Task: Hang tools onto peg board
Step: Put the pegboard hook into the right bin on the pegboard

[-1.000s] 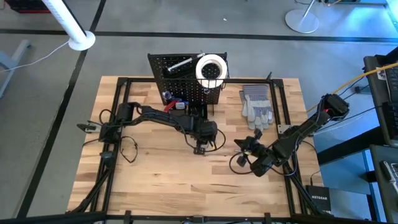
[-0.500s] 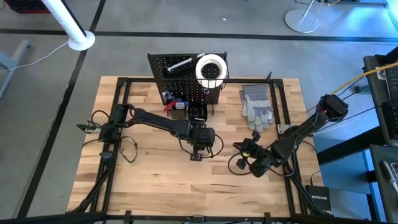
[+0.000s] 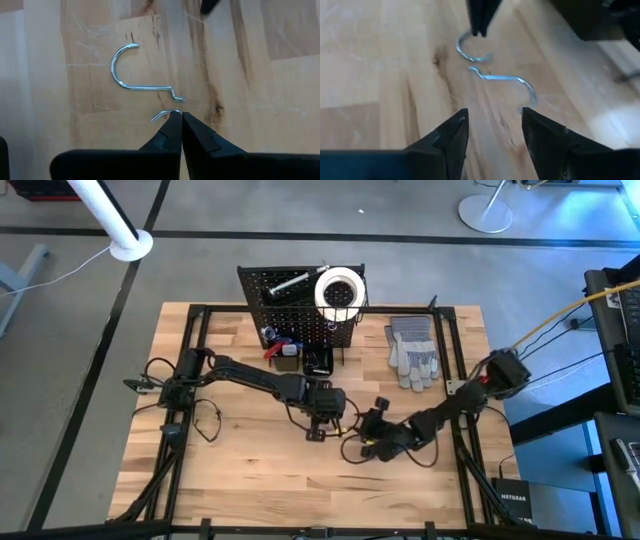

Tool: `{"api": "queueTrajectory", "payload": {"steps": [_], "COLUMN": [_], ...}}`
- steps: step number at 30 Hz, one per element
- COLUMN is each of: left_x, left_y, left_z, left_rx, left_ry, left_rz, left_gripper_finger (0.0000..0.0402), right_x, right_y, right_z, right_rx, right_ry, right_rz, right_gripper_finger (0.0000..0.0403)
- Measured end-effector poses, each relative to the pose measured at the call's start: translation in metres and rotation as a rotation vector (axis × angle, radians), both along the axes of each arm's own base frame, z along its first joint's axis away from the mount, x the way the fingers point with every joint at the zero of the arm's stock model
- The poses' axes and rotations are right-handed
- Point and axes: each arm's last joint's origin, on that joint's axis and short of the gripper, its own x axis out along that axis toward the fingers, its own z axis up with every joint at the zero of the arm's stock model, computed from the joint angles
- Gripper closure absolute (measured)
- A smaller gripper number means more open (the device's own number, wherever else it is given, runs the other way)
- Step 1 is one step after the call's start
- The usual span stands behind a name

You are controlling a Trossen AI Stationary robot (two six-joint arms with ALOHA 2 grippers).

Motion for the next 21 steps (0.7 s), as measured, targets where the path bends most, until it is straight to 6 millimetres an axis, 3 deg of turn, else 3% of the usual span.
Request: {"api": "queueTrajectory", "payload": {"steps": [4,10,21], "left_x": [0.000,-0.007,-0.004], "left_y": [0.000,-0.009,-0.017], "left_z": [0.000,0.002,-0.029], "left_rx": [-0.004,-0.043,-0.008], "left_ry": [0.001,0.049,0.128], "left_rz": [0.008,0.067,0.018], "left_gripper_finger": [0.0401,0.0397,0.0292], "right_x": [0.011,0.013,0.014], "right_y": [-0.006,-0.008,-0.007], "right_z": [-0.008,-0.008,-0.006], "right_rx": [0.001,0.017,0.035], "right_ry": [0.014,0.021,-0.003], "right_rz": [0.050,0.055,0.067], "right_gripper_finger": [0.0217,0.0221,0.0221]}}
